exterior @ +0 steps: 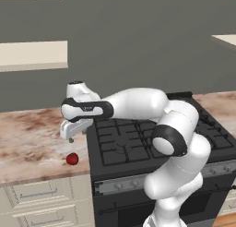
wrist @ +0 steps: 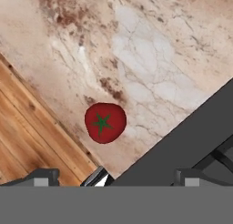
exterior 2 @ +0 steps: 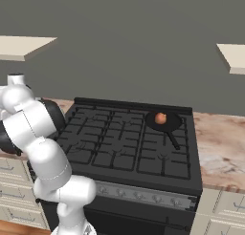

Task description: Place the pan on the rear right burner on the stove. Then place the tomato and the onion in the pan and turn on the rear right burner.

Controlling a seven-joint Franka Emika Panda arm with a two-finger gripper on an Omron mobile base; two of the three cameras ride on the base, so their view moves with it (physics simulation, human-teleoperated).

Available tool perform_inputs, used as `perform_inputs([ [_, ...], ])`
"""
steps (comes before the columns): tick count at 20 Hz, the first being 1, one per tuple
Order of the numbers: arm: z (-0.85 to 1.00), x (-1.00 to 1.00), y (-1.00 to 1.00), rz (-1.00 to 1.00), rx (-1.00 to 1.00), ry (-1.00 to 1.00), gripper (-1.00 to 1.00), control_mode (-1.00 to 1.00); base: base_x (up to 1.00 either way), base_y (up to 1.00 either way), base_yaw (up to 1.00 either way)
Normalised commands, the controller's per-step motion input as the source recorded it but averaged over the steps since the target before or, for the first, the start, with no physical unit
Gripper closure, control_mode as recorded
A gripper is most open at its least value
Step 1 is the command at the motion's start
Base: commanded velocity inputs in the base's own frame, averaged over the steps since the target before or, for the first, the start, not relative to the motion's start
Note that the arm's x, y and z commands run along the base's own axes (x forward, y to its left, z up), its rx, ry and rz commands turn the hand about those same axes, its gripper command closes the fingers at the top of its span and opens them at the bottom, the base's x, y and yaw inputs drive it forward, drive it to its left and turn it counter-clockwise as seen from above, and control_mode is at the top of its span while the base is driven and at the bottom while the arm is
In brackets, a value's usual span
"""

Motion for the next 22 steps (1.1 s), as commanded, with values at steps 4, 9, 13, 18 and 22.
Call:
perform_inputs([
  [4,-0.03,0.00,0.00,0.00,0.01,-0.05,-1.00,-1.00,0.00,0.00,0.00],
  [9,0.00,0.00,0.00,-0.01,0.03,-0.02,-1.00,-1.00,0.00,0.00,0.00],
  [13,0.00,0.00,0.04,-0.01,0.04,0.00,-1.00,-1.00,0.00,0.00,0.00],
  [18,-0.02,0.00,0.06,-0.02,0.04,0.00,-1.00,-1.00,0.00,0.00,0.00],
  [22,-0.14,0.00,0.11,-0.01,0.00,0.01,-1.00,-1.00,0.00,0.00,0.00],
])
